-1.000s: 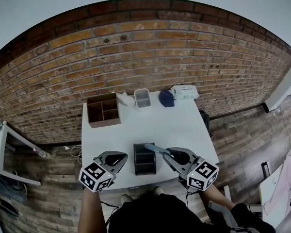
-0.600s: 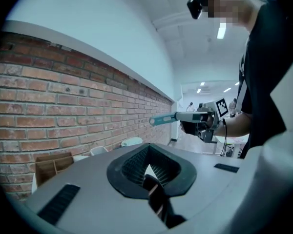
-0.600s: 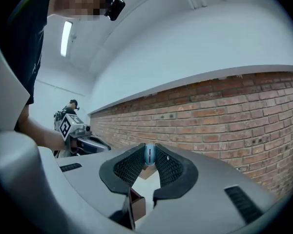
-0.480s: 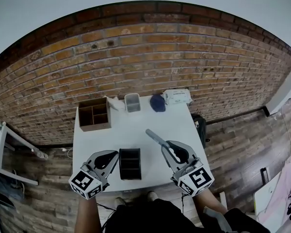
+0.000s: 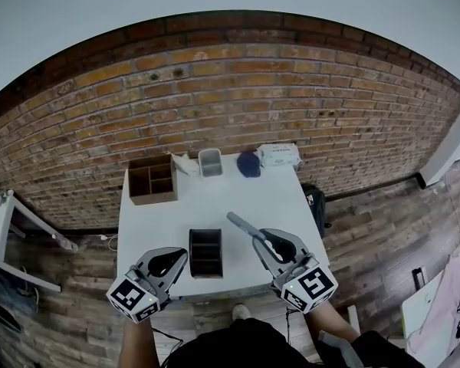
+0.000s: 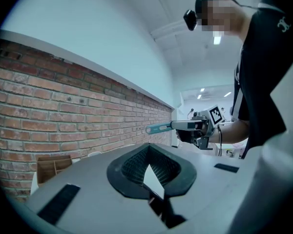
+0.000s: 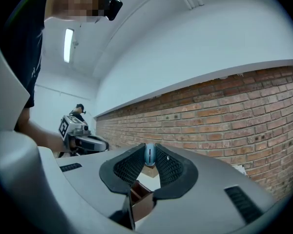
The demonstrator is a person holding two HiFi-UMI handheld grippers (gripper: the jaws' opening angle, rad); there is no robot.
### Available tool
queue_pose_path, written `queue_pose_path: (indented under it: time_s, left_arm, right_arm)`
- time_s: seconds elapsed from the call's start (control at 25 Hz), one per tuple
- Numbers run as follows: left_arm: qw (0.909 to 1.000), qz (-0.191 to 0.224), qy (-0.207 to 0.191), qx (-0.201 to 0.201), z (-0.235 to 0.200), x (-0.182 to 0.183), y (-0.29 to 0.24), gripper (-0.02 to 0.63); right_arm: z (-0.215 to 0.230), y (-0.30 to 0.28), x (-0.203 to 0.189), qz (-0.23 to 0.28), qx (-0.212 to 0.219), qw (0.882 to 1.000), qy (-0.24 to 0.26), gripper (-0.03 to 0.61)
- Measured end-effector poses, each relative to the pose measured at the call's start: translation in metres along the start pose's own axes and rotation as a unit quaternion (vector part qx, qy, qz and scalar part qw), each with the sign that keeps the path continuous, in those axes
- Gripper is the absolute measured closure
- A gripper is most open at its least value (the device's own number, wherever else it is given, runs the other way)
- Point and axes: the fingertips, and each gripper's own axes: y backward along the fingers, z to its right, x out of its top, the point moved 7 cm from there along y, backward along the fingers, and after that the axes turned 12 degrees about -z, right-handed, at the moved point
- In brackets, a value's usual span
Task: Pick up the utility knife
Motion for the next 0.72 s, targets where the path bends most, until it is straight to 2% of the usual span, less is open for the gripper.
queue_pose_path:
  time_s: [0.16,0.4,0.56,0.72]
  left_arm:
    - [0.9999,0.002,-0.013,-0.004,0.016,-0.01,0.037,0.626]
    - [0.9997,0.022,-0.005,0.009,0.045,-0.041,0.118,0.626]
    - [0.9993,0.036,0.002,0.007,0.073,-0.063,0.169,0.626]
    - [0.9992,0.038,0.013,-0.004,0.1,-0.084,0.207,0.626]
  right_arm:
    - [-0.037,0.014,0.001,0.001,-0.011,1.0,-0.003,0.512]
    - [-0.123,0.042,-0.009,-0.019,-0.009,1.0,0.01,0.512]
    - [-0.182,0.072,-0.014,-0.015,-0.012,1.0,0.007,0.512]
    - [-0.234,0.101,-0.021,-0.033,-0.025,0.999,0.01,0.511]
